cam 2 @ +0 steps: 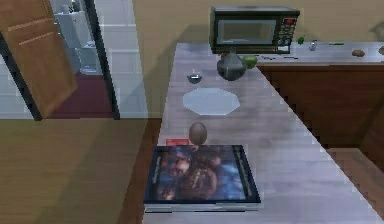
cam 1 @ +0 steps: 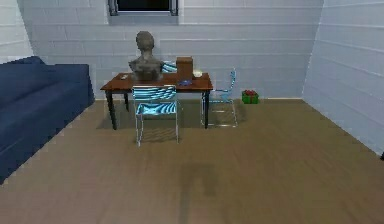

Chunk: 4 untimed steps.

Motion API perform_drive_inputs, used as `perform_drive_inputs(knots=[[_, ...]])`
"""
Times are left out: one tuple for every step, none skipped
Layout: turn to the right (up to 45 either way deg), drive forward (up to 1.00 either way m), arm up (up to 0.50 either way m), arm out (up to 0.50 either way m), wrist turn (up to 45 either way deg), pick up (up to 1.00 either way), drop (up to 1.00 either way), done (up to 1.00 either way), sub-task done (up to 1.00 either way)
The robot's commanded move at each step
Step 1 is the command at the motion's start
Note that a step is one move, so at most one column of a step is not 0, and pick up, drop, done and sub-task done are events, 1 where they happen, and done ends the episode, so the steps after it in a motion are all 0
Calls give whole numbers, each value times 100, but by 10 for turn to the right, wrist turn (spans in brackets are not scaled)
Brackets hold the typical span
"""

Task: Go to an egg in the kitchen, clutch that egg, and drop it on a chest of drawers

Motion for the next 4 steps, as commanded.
perform_drive_inputs(knots=[[180, 0, 0, 0, 0, 0, 0, 0, 0], [0, 10, 0, 0, 0, 0, 0, 0, 0], [0, 0, 50, 0, 0, 0, 0, 0, 0], [0, 0, 38, 0, 0, 0, 0, 0, 0]])
